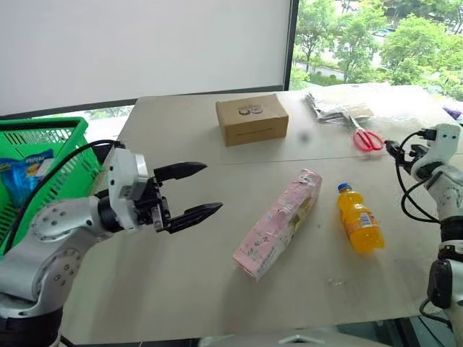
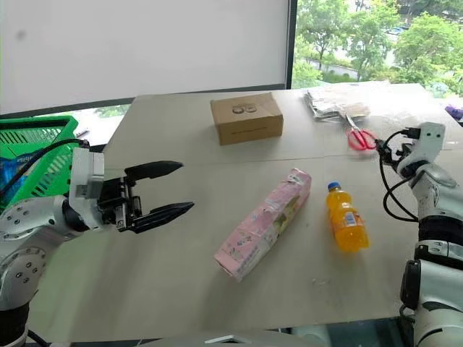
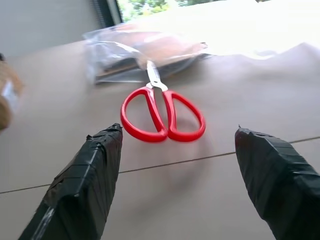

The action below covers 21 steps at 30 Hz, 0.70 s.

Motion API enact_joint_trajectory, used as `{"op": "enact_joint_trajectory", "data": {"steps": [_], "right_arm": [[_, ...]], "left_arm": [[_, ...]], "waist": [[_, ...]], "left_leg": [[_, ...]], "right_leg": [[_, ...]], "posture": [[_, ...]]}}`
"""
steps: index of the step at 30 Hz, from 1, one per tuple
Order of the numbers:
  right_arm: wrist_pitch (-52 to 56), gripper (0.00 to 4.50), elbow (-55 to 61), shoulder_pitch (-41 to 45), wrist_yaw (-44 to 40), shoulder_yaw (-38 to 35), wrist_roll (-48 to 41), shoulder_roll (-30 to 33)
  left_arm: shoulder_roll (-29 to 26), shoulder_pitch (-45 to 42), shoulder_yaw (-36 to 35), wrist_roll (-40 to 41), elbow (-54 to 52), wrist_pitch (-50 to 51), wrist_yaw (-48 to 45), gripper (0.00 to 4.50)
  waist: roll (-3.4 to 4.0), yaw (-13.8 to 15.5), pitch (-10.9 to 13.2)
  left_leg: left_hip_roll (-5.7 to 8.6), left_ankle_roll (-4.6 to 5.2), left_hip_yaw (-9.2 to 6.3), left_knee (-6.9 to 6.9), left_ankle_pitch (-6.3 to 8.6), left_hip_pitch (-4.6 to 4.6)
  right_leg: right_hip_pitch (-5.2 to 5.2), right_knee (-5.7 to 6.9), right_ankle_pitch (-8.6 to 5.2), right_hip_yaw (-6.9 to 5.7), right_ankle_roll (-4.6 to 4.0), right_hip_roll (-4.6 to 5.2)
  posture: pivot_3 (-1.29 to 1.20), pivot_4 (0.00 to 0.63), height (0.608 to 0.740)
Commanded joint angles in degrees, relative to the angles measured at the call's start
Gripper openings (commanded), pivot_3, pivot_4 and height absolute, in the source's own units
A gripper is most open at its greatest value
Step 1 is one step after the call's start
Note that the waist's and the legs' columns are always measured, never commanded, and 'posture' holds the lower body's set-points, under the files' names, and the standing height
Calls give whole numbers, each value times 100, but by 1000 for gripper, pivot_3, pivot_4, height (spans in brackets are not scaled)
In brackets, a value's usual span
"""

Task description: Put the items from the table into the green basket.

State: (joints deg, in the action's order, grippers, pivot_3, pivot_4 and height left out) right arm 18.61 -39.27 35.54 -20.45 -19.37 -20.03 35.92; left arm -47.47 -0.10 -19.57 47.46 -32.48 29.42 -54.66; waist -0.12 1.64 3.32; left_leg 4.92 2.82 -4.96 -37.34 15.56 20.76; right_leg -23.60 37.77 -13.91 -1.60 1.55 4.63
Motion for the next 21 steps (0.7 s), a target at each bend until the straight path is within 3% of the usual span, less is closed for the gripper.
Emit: {"op": "enact_joint_trajectory", "data": {"steps": [1, 5, 11, 16, 21], "right_arm": [[-1057, 3618, 105, -13, -416, 20, 280, 266], [-420, 3618, 2060, -1000, -2615, 214, -811, 346], [135, 3618, 4681, -3002, -4585, 294, -1778, 1002], [348, 3618, 5743, -4256, -5099, -84, -2055, 1511], [392, 3618, 5880, -4813, -5399, -612, -2230, 1693]], "left_arm": [[12, -4, -74, 89, -157, 64, 170, 4500], [194, -91, 687, -236, -420, 495, 924, 4500], [438, -496, 2190, -1371, -256, 1132, 1907, 4500], [779, -625, 2823, -1496, -201, 1645, 2121, 4500], [1210, -713, 2807, -1083, -84, 2224, 2206, 4500]], "waist": [[6, -35, -3], [9, -80, -10], [16, -50, -14], [2, -113, -8], [4, -124, -9]], "left_leg": [[-2, 0, 2, 0, 0, 0], [-14, 4, 6, -4, 2, -6], [-19, 35, 5, -12, 20, -7], [-19, 37, 9, -27, 23, -7], [-23, 36, 14, -51, 23, -6]], "right_leg": [[-1, 1, 0, 3, 0, -3], [3, 8, 1, 7, 1, -10], [7, 10, 14, 10, 23, -17], [9, 8, 18, 14, 34, -17], [11, 13, 22, 17, 44, -20]], "posture": [[25, 8, 724], [2, 7, 724], [-51, 15, 724], [-90, 18, 724], [-123, 18, 724]]}}
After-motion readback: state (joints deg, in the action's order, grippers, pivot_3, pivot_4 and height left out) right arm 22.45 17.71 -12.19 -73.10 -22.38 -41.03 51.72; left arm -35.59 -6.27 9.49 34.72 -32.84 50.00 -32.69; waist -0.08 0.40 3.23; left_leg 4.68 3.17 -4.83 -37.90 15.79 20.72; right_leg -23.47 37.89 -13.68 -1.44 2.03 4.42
